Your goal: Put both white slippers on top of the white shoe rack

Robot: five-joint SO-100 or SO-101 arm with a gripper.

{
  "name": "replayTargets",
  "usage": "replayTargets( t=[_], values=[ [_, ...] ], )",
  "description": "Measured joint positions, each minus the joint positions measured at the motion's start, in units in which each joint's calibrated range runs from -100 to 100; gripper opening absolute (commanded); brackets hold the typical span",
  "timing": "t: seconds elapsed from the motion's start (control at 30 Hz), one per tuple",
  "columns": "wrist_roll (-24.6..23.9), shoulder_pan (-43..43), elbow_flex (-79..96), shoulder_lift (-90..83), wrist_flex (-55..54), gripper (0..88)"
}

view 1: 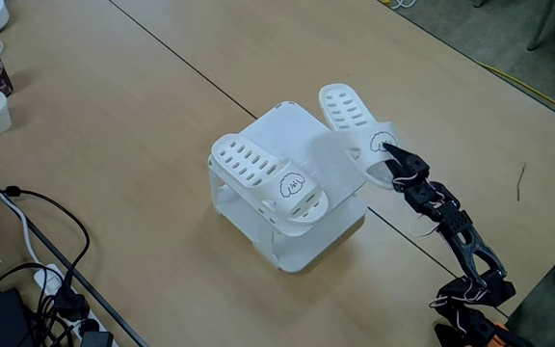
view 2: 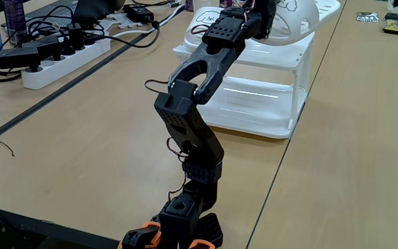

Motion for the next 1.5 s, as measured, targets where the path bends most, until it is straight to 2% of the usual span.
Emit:
replayTargets(
  t=[0.6, 0.93, 1.5],
  values=[
    [0.0, -2.62, -19.68, 16.99, 0.0, 0.8],
    [0.0, -6.74, -20.66, 21.61, 0.0, 0.8],
    [0.0, -7.42, -23.9, 28.54, 0.0, 0.8]
  ],
)
